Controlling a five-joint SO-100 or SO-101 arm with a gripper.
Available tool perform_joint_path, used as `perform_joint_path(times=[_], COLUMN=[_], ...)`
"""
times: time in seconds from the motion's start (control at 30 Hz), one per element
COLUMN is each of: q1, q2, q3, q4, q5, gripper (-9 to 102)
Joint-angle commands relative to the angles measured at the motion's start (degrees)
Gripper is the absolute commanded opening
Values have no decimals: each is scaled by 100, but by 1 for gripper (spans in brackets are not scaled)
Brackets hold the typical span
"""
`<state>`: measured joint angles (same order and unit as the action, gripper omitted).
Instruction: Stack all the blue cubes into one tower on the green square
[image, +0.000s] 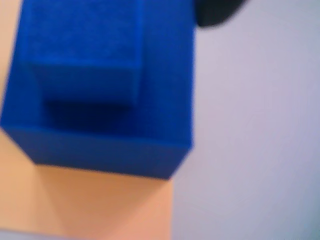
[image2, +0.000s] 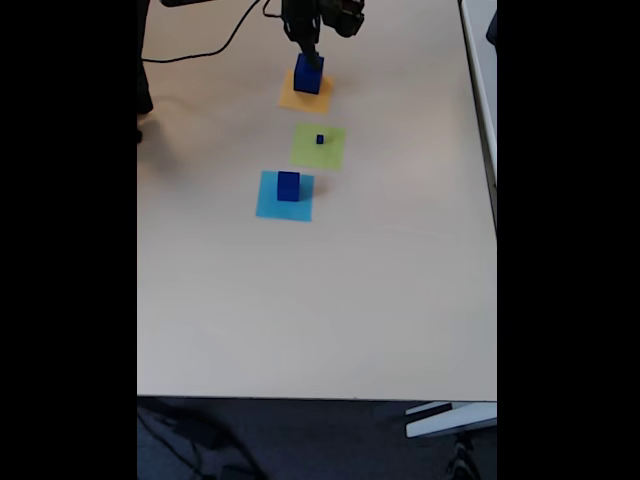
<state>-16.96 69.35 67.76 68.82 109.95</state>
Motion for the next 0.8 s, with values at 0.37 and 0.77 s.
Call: perform_joint_path(times=[0.37,0.77], q1=[26,35], q2=[-114,-202], q3=[-633,-668], q4=[211,211], q5=[-229,-299], gripper=[26,19])
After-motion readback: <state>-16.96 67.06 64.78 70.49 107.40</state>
